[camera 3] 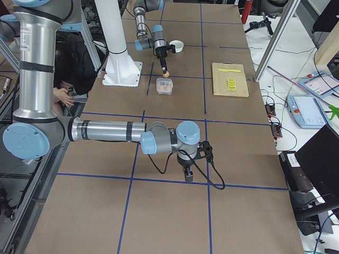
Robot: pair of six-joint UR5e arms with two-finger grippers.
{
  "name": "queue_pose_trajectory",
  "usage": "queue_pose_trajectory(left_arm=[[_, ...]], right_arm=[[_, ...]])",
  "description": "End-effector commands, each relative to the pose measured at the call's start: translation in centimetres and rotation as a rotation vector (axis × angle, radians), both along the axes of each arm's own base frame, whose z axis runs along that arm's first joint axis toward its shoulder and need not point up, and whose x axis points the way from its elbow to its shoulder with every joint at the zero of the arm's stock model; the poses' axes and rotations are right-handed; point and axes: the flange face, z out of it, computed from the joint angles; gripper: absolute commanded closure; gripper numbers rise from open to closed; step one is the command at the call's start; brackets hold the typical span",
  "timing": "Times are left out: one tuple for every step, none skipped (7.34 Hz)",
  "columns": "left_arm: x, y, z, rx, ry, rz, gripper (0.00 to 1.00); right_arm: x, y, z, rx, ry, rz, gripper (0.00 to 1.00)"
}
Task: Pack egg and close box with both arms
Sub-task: 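Carry the egg with the left gripper over the clear egg box, then lower the egg into the empty slot and open the left gripper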
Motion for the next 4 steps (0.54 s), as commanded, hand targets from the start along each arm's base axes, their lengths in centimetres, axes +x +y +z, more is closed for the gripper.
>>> queue_pose_trajectory(left_arm=[[1.39, 1.34, -0.1, -0.005, -0.006, 0.004, 0.61], [1.38, 1.33, -0.1, -0.006, -0.006, 0.002, 0.61], [1.38, 1.33, -0.1, -0.006, -0.006, 0.002, 0.53], [1.36, 1.23, 0.02, -0.006, -0.009, 0.001, 0.47]], right_arm=[[0.0, 0.01, 0.01, 0.0, 0.0, 0.0, 0.0], [0.01, 0.0, 0.02, 0.0, 0.002, 0.0, 0.0], [0.01, 0.0, 0.02, 0.0, 0.002, 0.0, 0.0], [0.01, 0.0, 0.02, 0.0, 0.002, 0.0, 0.0]])
